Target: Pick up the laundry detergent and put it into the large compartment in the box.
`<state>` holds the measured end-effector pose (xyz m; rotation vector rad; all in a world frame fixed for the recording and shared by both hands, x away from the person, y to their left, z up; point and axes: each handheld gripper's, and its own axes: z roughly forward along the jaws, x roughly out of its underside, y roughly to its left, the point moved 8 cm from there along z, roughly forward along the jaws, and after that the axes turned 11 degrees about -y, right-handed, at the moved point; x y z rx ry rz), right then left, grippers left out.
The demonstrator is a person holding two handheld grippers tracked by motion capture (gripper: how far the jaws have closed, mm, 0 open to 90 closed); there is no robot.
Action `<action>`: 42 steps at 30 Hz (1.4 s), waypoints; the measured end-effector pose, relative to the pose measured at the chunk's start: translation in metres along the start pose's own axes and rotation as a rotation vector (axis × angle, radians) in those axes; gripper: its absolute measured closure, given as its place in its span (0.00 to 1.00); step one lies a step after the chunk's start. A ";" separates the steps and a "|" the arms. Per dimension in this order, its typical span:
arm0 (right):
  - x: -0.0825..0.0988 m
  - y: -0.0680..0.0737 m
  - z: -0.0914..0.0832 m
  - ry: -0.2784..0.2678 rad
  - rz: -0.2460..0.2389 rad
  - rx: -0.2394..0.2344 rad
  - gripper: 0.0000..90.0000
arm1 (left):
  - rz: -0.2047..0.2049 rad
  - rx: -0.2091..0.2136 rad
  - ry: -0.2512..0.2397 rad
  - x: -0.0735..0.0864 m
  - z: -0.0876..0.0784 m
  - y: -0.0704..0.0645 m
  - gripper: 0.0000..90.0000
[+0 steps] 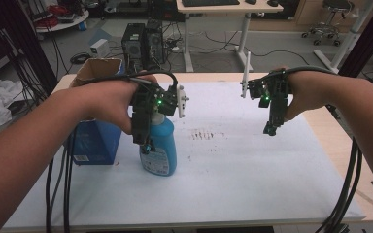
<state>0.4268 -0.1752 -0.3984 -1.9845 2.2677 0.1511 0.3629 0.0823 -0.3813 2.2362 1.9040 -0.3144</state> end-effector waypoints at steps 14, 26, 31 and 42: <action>0.000 0.001 0.000 0.008 0.002 0.002 0.03 | 0.003 -0.011 0.021 0.001 0.000 0.001 0.15; -0.001 0.000 0.001 0.002 0.000 0.000 0.03 | 0.011 -0.020 0.023 0.000 0.000 0.001 0.18; -0.001 0.000 0.002 0.008 0.000 0.001 0.03 | 0.014 -0.024 0.020 -0.001 0.001 0.001 0.22; -0.002 0.000 0.002 0.007 0.000 0.003 0.03 | 0.025 -0.023 0.029 -0.002 0.001 0.000 0.28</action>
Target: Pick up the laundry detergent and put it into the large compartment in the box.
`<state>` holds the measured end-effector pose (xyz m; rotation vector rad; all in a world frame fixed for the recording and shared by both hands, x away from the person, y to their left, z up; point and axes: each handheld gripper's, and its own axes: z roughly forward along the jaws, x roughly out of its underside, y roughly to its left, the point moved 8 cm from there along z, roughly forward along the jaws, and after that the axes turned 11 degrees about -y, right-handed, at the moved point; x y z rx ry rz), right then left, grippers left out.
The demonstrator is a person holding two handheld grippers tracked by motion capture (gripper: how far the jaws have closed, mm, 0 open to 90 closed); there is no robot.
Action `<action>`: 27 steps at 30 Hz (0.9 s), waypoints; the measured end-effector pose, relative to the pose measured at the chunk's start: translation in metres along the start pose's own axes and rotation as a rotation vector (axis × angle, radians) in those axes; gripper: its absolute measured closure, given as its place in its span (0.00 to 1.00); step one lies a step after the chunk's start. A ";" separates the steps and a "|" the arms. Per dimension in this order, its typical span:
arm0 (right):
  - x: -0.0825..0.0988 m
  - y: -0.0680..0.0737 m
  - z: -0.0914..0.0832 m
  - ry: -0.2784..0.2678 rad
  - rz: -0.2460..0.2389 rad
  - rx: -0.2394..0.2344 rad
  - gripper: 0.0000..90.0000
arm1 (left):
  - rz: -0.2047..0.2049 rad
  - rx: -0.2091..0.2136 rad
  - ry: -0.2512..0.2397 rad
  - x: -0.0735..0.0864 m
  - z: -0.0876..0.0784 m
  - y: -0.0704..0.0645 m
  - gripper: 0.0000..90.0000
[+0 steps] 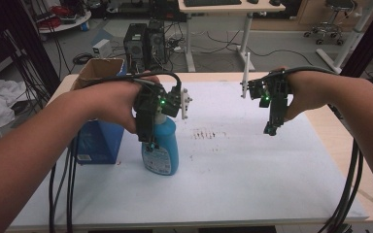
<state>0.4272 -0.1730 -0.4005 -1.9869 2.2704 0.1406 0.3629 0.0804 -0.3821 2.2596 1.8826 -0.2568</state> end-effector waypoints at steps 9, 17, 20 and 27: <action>0.000 0.000 0.000 0.003 -0.002 -0.003 0.03 | 0.003 0.004 0.012 0.000 0.000 -0.001 0.31; 0.000 0.000 0.002 0.009 -0.009 -0.004 0.03 | -0.003 0.011 0.019 0.000 0.000 -0.002 0.38; 0.000 0.001 0.003 0.014 -0.007 -0.006 0.03 | -0.008 0.005 0.021 0.000 0.000 -0.002 0.40; -0.001 0.003 0.005 0.019 -0.008 -0.007 0.03 | -0.033 -0.007 0.034 0.000 -0.001 -0.004 0.42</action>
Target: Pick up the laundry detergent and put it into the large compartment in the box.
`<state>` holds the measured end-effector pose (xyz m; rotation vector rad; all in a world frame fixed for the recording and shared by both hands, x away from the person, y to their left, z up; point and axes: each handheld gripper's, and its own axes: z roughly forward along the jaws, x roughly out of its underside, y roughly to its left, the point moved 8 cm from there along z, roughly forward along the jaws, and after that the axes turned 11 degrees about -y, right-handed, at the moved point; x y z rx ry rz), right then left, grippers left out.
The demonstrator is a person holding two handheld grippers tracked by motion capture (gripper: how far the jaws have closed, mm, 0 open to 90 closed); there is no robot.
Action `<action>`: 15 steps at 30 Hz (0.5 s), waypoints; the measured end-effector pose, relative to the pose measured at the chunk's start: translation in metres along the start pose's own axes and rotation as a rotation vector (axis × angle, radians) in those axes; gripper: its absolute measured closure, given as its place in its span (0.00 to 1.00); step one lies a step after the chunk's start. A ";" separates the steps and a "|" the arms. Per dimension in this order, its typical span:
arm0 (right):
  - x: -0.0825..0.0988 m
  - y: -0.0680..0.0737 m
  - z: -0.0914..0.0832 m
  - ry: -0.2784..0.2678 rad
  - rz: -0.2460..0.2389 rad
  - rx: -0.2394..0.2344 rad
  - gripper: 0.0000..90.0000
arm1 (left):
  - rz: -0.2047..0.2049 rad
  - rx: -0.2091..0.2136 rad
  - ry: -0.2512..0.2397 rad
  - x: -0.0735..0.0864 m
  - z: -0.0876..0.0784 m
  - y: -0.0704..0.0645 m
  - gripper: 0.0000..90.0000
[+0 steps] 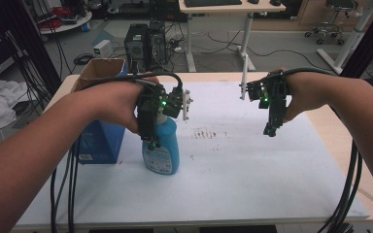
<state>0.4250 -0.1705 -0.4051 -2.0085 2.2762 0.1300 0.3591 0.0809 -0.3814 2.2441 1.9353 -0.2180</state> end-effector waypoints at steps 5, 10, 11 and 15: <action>-0.002 0.000 0.001 0.001 -0.006 0.000 0.03 | -0.047 -0.005 0.011 -0.001 -0.001 -0.002 0.42; -0.001 0.001 0.003 0.009 -0.012 -0.006 0.03 | -0.057 0.007 -0.018 -0.005 -0.017 -0.009 0.42; -0.001 0.002 0.003 0.011 -0.011 -0.006 0.03 | -0.072 0.004 -0.025 -0.005 -0.022 -0.010 0.42; 0.000 0.001 0.002 0.008 -0.011 -0.006 0.03 | -0.147 -0.028 -0.024 -0.009 -0.046 -0.012 0.42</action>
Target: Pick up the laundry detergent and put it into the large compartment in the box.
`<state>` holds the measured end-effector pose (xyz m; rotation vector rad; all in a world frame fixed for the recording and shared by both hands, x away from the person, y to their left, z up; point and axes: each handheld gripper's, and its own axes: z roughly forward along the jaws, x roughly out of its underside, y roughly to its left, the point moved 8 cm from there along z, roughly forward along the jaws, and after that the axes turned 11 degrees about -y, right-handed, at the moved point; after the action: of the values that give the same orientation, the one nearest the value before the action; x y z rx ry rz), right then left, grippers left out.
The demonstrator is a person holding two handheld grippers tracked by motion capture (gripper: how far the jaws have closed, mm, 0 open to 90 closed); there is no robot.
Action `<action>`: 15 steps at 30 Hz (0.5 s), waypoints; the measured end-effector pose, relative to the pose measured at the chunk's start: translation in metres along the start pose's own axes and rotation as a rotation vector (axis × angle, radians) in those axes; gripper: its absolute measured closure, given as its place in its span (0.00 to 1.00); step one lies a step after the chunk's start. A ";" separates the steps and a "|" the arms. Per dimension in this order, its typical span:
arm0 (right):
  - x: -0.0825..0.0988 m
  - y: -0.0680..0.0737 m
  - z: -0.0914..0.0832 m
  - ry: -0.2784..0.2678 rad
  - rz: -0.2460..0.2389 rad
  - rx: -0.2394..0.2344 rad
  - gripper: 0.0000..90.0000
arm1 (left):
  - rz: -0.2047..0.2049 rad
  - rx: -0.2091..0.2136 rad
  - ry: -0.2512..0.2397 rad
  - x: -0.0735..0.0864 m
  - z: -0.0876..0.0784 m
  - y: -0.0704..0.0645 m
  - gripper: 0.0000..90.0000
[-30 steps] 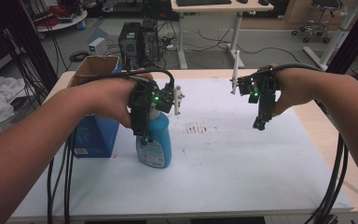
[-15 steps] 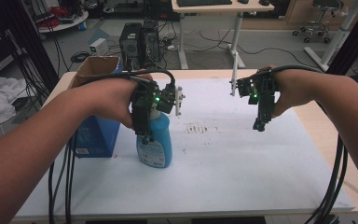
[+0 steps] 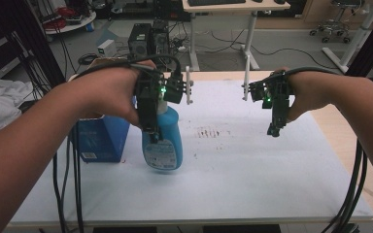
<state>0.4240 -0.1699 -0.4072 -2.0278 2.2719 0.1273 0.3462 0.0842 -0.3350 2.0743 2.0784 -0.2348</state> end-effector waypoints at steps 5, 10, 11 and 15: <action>-0.001 0.000 0.001 0.004 -0.003 -0.001 0.03 | -0.102 -0.003 0.001 -0.005 -0.034 0.003 0.42; -0.004 0.001 0.001 -0.004 -0.006 0.002 0.03 | -0.196 -0.006 -0.011 -0.005 -0.069 0.010 0.42; -0.004 0.001 0.001 -0.005 -0.010 0.001 0.03 | -0.217 -0.012 -0.014 -0.004 -0.076 0.012 0.42; -0.005 0.002 0.002 -0.006 -0.009 0.002 0.03 | -0.273 -0.032 -0.013 -0.001 -0.096 0.017 0.42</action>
<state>0.4227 -0.1641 -0.4081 -2.0334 2.2582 0.1311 0.3605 0.1070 -0.2419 1.7616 2.3372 -0.2511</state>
